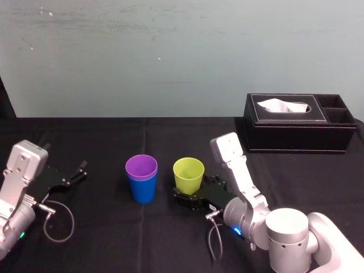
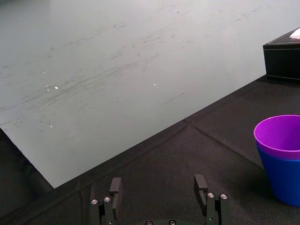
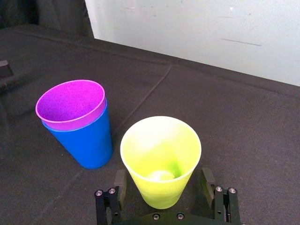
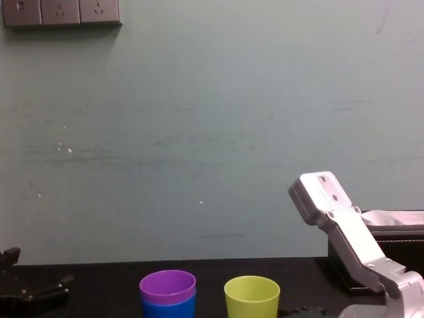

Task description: Stack the three plastic cups sequentially using one hand.

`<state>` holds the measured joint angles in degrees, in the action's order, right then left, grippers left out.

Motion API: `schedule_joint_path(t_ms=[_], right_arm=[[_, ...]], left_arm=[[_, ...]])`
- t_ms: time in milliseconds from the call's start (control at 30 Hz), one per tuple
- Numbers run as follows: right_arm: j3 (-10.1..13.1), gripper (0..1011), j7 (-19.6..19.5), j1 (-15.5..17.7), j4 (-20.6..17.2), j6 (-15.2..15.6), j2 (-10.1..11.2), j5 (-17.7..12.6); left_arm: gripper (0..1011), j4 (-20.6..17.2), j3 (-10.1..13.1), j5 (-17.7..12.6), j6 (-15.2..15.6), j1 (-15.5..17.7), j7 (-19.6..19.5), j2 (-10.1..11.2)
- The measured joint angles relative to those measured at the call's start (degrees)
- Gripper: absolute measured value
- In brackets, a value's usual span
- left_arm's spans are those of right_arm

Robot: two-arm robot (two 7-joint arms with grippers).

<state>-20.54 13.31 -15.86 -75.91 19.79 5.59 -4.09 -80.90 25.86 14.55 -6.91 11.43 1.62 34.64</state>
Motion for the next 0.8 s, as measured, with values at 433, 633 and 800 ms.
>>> schedule_joint_path(t_ms=[433,633,800], right_arm=[[-0.13,1002,0.08,-0.50,0.90,-0.89,-0.66,0.68],[-0.02,1002,-0.03,-0.86,1.55,-0.92,-0.97,1.01],[0.11,1002,-0.18,-1.20,2.23,-1.18,-1.27,1.35]], left_arm=[[1000,0.00,0.00,0.00,0.00,0.00,0.00,0.00],[1000,0.00,0.00,0.00,0.00,0.00,0.00,0.00],[1000,0.00,0.00,0.00,0.00,0.00,0.00,0.00]])
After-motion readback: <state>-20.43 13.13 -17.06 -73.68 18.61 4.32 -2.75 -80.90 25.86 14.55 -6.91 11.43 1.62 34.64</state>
